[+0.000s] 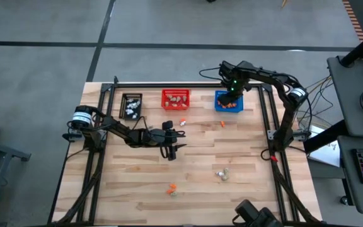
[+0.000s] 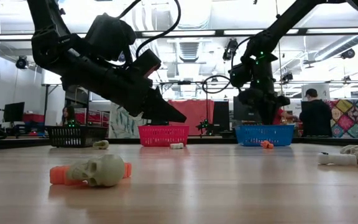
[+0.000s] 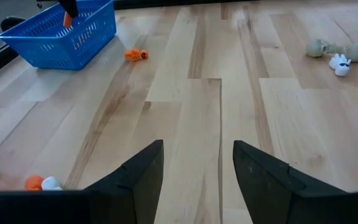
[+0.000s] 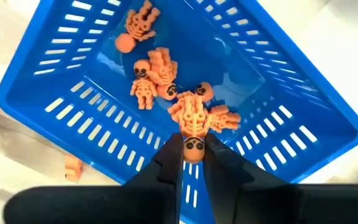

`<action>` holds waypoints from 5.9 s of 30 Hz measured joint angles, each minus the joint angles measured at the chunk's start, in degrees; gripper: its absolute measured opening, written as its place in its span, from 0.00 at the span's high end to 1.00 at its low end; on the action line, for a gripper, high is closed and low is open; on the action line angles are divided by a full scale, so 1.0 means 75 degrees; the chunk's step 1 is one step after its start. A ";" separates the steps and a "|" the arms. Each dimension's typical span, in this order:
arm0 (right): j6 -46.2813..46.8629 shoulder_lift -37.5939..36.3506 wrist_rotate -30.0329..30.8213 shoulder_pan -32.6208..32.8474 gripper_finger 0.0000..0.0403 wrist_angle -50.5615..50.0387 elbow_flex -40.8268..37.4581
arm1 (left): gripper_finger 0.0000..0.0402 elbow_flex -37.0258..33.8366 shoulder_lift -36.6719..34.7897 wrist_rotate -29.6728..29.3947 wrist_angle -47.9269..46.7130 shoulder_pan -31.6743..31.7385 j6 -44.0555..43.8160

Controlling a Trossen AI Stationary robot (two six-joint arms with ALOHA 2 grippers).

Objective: Sort Halloween decoration
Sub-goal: Put the orange skeleton toy into the blue bin, then put the white skull toy into the red bin

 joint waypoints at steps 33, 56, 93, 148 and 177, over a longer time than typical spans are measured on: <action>0.0544 -0.1118 -0.0393 0.0241 0.78 0.0350 -0.0003 | 0.56 0.0000 -0.1017 0.0020 -0.1170 0.0000 -0.0014; 0.1076 -0.3342 0.0705 0.4221 0.81 0.1601 -0.0213 | 0.56 0.0000 -0.4033 -0.1118 -0.8464 0.0433 -0.1094; 0.1218 -0.3281 0.0890 0.5592 0.82 0.2177 -0.0367 | 0.56 0.0385 -0.2307 -0.0592 -0.8913 0.2283 0.1188; 0.1440 -0.3281 0.0884 0.7372 0.82 0.2150 -0.0382 | 0.89 0.3783 -0.2498 0.0906 -0.8031 0.3271 0.3704; 0.1416 -0.3281 0.1094 0.7391 0.82 0.2209 -0.0385 | 0.91 0.6283 0.1108 0.1055 -1.0317 0.4503 0.4109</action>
